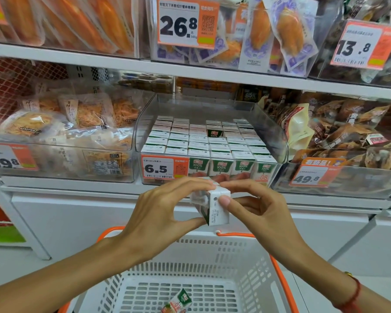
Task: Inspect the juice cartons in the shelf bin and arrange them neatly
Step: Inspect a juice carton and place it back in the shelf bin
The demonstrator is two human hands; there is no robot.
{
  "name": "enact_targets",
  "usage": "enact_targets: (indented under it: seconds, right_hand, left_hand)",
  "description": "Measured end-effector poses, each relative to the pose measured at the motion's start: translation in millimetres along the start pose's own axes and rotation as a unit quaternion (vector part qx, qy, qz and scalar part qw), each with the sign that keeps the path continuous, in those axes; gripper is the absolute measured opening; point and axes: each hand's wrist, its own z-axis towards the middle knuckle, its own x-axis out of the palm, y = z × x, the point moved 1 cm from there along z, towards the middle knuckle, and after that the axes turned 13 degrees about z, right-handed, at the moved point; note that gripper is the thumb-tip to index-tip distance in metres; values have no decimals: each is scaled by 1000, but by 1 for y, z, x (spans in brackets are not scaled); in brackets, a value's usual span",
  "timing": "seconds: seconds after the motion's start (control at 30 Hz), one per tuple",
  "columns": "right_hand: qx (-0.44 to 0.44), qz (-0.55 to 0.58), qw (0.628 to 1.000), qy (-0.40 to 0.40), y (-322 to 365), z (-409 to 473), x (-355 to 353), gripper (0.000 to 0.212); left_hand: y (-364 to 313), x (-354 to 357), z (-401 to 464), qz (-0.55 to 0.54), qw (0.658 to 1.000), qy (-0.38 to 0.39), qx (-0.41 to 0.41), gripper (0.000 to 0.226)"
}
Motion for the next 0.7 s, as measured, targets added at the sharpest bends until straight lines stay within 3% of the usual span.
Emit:
enact_targets:
  seconds: [0.1,0.23,0.4,0.53,0.7]
  right_hand:
    - [-12,-19,1000,12,-3,3,-4,36]
    - [-46,-130,987,84,-6,2,-8,43]
    - [-76,-248,952,159,-11,1,-9,60]
    - [-59,-211,966,138,-9,3,-7,51]
    - [68,-55,994,59,-12,6,-7,45]
  left_hand:
    - [3,3,1,-110,986,53,-113,56]
    - [11,5,7,-307,906,101,-274,55]
    - [17,3,8,-396,834,146,-354,49]
    - [19,6,7,-401,811,183,-385,38]
    - [18,7,3,-431,737,302,-423,45]
